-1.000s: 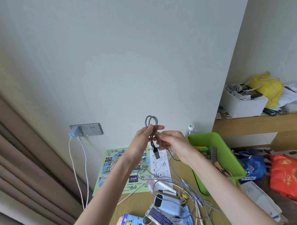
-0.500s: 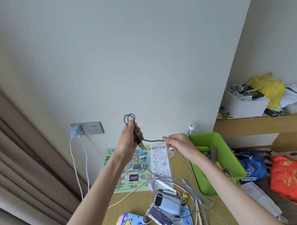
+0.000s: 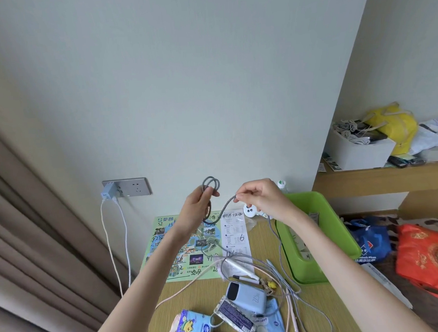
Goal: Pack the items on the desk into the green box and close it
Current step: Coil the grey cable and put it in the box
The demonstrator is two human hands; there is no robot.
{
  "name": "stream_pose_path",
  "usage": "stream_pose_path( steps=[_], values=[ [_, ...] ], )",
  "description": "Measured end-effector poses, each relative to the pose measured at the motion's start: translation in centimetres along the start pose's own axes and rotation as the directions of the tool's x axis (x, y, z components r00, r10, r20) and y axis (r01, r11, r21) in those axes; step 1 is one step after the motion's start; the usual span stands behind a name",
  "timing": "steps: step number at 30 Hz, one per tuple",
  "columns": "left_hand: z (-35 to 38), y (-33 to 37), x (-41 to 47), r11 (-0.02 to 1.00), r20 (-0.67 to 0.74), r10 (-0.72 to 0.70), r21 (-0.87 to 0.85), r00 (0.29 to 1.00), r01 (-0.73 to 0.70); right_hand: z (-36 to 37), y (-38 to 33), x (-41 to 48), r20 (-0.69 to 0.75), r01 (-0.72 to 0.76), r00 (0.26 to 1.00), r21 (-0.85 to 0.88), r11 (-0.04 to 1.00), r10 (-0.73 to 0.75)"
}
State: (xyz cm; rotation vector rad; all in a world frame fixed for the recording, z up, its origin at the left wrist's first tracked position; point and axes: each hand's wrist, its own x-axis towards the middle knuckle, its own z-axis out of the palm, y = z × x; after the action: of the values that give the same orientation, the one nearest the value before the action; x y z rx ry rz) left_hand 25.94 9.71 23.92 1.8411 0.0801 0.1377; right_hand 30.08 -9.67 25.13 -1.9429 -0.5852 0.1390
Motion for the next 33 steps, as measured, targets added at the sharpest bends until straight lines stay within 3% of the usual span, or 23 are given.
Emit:
stream_pose_path(
  steps=[5, 10, 14, 19, 26, 33],
  values=[
    [1.6, 0.8, -0.8, 0.999, 0.193, 0.014, 0.032, 0.981, -0.021, 0.1, -0.6, 0.8, -0.109, 0.049, 0.992, -0.069, 0.996, -0.056],
    [2.3, 1.4, -1.1, 0.997, 0.294, 0.000, 0.074, 0.956, -0.023, -0.1, -0.5, 1.0, -0.232, 0.037, 0.971, -0.100, 0.994, -0.060],
    [2.7, 1.8, -1.3, 0.993, 0.342, -0.036, 0.118, 0.939, -0.005, -0.3, -0.5, 1.2, -0.220, 0.060, 0.972, -0.087, 0.994, -0.078],
    [2.4, 2.5, -1.1, 0.999, 0.264, -0.020, 0.050, 0.964, 0.007, -0.7, 0.4, 0.8, -0.237, 0.037, 0.971, -0.010, 0.999, -0.038],
    [1.9, 3.0, -0.5, 0.997, -0.008, 0.049, -0.066, 0.999, -0.049, -0.7, 2.0, 0.0, -0.061, -0.053, 0.996, 0.238, 0.970, 0.070],
    [2.4, 3.2, -0.4, 0.978, -0.119, 0.037, -0.199, 0.992, -0.061, 0.7, 2.6, -0.8, -0.045, -0.024, 0.998, 0.282, 0.959, 0.038]
  ],
)
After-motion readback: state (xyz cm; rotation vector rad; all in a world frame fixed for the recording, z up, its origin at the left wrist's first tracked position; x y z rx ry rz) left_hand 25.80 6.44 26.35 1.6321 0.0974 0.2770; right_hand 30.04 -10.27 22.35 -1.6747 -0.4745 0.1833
